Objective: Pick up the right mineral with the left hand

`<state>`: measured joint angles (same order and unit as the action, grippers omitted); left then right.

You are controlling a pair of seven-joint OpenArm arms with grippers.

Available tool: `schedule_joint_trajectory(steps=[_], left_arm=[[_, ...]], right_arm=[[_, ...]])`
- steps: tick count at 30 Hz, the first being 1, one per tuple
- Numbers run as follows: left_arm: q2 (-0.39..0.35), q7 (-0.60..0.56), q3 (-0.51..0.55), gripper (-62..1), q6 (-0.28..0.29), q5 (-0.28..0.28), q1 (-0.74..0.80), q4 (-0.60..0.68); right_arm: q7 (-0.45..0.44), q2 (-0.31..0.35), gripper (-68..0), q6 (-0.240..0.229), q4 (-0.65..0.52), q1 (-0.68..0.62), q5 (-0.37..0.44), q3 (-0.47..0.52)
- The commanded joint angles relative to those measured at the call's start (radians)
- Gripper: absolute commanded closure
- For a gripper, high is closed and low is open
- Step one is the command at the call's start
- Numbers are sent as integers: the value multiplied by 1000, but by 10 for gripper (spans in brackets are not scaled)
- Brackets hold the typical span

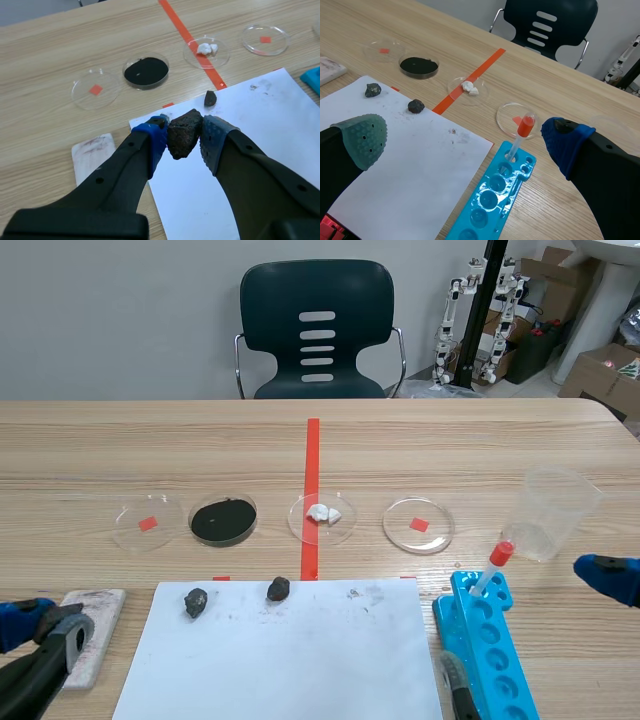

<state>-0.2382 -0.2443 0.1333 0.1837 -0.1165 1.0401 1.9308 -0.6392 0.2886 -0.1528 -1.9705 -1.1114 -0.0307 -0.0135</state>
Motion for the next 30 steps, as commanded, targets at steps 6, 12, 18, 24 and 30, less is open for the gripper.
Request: schedule_joint_trajectory(steps=[6, 12, 18, 24, 30], left_arm=[[2, -146, 8, -74, -5, 36, -11, -27], [2, -208, 7, -74, -4, 85, -48, -26], [2, -208, 7, -74, -4, 84, -71, -26], [2, -207, 7, -74, -5, 84, -74, -26], [2, -207, 8, -74, -5, 84, -74, -26]], right_arm=[[-15, 0, -655, 3, -19, 0, 8, 6], [-15, 0, -655, 3, -19, 0, 8, 6], [-16, 0, -655, 3, -19, 0, 8, 6], [-15, 0, -655, 3, -19, 0, 8, 6], [-15, 0, -655, 3, -19, 0, 8, 6]])
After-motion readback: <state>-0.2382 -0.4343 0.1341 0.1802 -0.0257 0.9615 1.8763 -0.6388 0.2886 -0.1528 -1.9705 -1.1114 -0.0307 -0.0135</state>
